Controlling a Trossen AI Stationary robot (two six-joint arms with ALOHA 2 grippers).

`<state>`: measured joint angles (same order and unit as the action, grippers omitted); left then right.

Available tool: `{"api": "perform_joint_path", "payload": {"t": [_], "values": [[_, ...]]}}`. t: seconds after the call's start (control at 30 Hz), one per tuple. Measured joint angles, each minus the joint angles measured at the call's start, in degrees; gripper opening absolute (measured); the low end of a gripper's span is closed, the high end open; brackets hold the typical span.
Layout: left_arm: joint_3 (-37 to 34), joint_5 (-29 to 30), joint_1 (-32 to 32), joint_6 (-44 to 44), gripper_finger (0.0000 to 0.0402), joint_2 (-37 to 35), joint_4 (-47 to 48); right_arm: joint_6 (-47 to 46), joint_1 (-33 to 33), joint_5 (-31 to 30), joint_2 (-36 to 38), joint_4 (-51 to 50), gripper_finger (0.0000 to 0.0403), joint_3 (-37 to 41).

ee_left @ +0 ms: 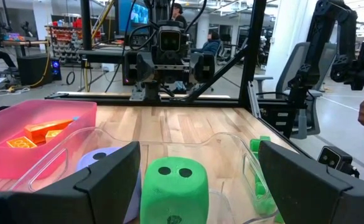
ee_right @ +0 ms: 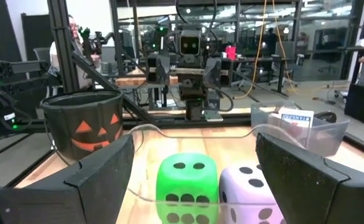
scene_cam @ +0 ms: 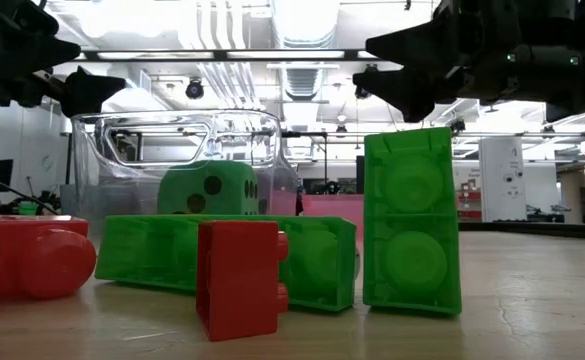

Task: Pick & Place Toys
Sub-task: Put the right green game piece into the pink bin

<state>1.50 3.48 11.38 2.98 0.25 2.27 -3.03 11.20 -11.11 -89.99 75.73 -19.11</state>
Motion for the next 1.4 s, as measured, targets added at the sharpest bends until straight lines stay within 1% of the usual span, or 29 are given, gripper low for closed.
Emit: {"api": "perform_joint_path", "payload": {"t": [0.1, 0.17, 0.2, 0.23, 0.3, 0.37, 0.43, 0.53, 0.63, 0.7, 0.77, 0.87, 1.0, 1.2, 1.33, 1.4], "values": [[0.00, 0.01, 0.00, 0.01, 0.0327, 0.00, 0.01, -1.25, 0.14, 0.15, 0.00, -1.11, 0.0336, -0.85], [0.00, -0.01, 0.00, 0.02, 0.0327, 0.00, 0.01, -2.49, 0.59, 1.10, 0.00, -4.93, 0.0336, -3.26], [0.00, 0.00, 0.00, 0.02, 0.0327, -0.02, 0.02, -3.19, 1.07, 1.64, 0.00, -8.52, 0.0336, -5.02], [0.00, 0.00, 0.00, 0.02, 0.0327, -0.02, 0.02, -4.11, 1.67, 1.77, 0.00, -13.58, 0.0336, -7.30], [0.00, 0.01, 0.00, 0.02, 0.0327, 0.00, 0.03, -6.18, 3.31, 1.70, 0.00, -26.72, 0.0336, -12.67], [0.00, -0.01, 0.00, 0.02, 0.0327, -0.02, 0.05, -8.71, 5.42, 0.67, -0.04, -41.26, 0.0336, -18.71], [0.00, -0.01, 0.02, 0.02, 0.0327, 0.00, 0.06, -11.32, 8.15, -0.31, -0.07, -52.64, 0.0336, -24.53], [0.00, -0.01, 0.00, 0.02, 0.0327, 0.00, 0.06, -16.10, 12.79, -1.59, -0.05, -64.80, 0.0336, -32.36], [0.00, 0.00, 0.00, 0.03, 0.0327, 0.00, 0.06, -23.80, 16.72, -1.92, -0.05, -74.25, 0.0336, -39.11], [0.00, 0.00, 0.00, 0.04, 0.0327, -0.02, 0.06, -29.12, 18.96, -3.76, -0.66, -78.57, 0.0336, -42.61], [0.00, -0.01, 0.02, 0.02, 0.0327, -0.02, 0.06, -32.71, 21.45, -7.01, -1.90, -83.24, 0.0336, -45.63], [0.00, -0.01, 0.00, 0.04, 0.0327, -0.04, 0.06, -38.33, 23.97, -10.14, -5.66, -89.56, 0.0336, -50.31], [-0.02, -0.01, 0.00, 0.04, 0.0327, 0.24, 0.04, -44.50, 25.69, -10.55, -13.00, -98.15, 0.0336, -57.10], [-0.02, -0.01, 0.00, 0.04, 0.0327, 0.74, 0.06, -44.78, 26.61, -10.11, -24.14, -113.47, 0.0336, -70.42], [-0.02, -0.01, 0.00, 0.04, 0.0327, 0.82, 0.03, -44.56, 26.59, -8.60, -29.38, -122.27, 0.0336, -78.11], [-0.02, -0.01, 0.01, 0.04, 0.0327, 1.00, 0.03, -44.46, 26.41, -8.46, -31.07, -124.61, 0.0336, -80.75]]}}
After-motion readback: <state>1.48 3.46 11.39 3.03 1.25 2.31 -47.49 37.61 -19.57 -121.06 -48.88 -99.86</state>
